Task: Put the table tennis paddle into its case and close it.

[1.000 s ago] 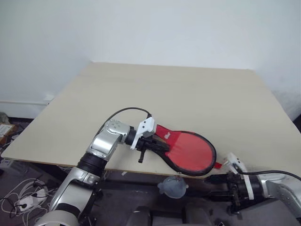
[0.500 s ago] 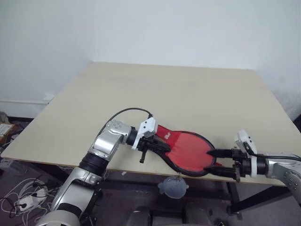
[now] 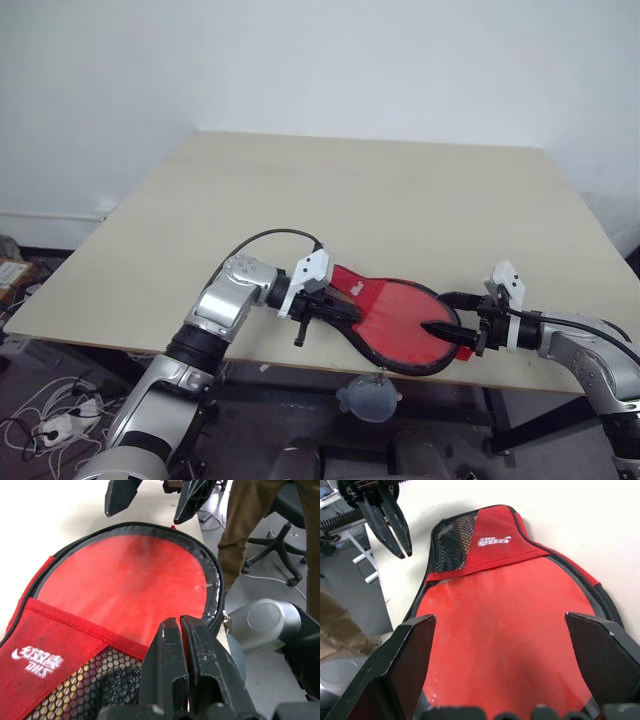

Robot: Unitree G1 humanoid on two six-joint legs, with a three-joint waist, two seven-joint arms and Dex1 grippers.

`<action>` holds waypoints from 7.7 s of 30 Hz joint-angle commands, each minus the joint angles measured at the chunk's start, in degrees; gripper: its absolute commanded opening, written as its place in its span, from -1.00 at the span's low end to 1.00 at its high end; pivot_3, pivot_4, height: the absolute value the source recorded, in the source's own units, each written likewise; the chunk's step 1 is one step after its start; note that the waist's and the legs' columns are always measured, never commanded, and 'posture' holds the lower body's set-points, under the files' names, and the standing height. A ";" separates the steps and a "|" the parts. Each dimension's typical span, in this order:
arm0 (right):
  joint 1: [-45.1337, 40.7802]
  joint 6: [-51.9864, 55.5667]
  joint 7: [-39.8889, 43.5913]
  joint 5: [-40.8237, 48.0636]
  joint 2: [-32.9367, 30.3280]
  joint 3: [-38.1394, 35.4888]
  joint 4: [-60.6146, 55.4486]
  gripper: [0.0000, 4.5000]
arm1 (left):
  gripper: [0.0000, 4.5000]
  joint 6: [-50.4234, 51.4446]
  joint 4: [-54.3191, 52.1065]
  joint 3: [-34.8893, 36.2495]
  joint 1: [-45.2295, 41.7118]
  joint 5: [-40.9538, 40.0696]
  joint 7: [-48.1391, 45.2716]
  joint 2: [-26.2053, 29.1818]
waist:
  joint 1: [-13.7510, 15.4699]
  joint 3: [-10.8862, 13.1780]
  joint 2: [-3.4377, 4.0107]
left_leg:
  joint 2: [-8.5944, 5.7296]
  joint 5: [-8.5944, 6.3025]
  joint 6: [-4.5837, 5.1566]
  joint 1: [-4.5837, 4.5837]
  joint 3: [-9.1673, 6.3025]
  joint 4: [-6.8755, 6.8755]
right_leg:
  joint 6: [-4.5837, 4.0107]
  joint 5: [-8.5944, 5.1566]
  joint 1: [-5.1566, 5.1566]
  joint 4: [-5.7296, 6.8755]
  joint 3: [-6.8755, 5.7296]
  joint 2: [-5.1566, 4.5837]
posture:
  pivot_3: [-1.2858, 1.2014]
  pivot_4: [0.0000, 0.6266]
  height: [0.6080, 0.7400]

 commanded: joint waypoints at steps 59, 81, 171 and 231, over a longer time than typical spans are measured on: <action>-6.82 21.84 -11.36 -1.71 5.83 -2.30 9.93 -0.24 | -1.00 -7.82 -0.98 -2.17 -1.52 3.43 -4.19 1.27 | -0.05 -0.04 0.05 | 0.00 -0.02 0.07 0.14 0.00 -0.06 | 0.00 0.01 0.09 0.04 0.02 0.01 | 0.03 -1.00 1.00; -14.93 15.26 -19.53 -4.92 10.71 -6.37 19.79 -0.99 | -1.00 -8.76 -0.25 -2.22 -1.52 4.04 -3.31 0.72 | -1.60 -0.03 0.05 | 0.19 0.14 0.32 0.27 0.35 0.00 | 0.00 0.02 0.11 0.02 0.08 0.02 | 0.03 -1.00 1.00; -17.43 -15.39 -23.43 -13.76 13.54 -8.09 24.13 0.42 | -1.00 -1.93 0.85 4.50 -3.37 -1.99 4.44 -4.80 | -1.68 0.13 0.42 | -0.13 0.89 1.48 -0.66 1.20 -0.40 | 0.38 0.29 -0.35 -0.14 1.33 0.03 | 0.03 -1.00 1.00; -13.09 -6.25 -18.34 -18.67 13.60 1.78 22.87 -1.00 | 0.35 -1.41 12.08 -7.84 -10.29 5.62 -2.81 -13.57 | -1.65 0.09 0.33 | -0.15 0.89 1.47 -0.63 1.20 -0.06 | 0.39 0.29 -0.16 -0.11 1.33 0.04 | 0.03 -1.00 1.00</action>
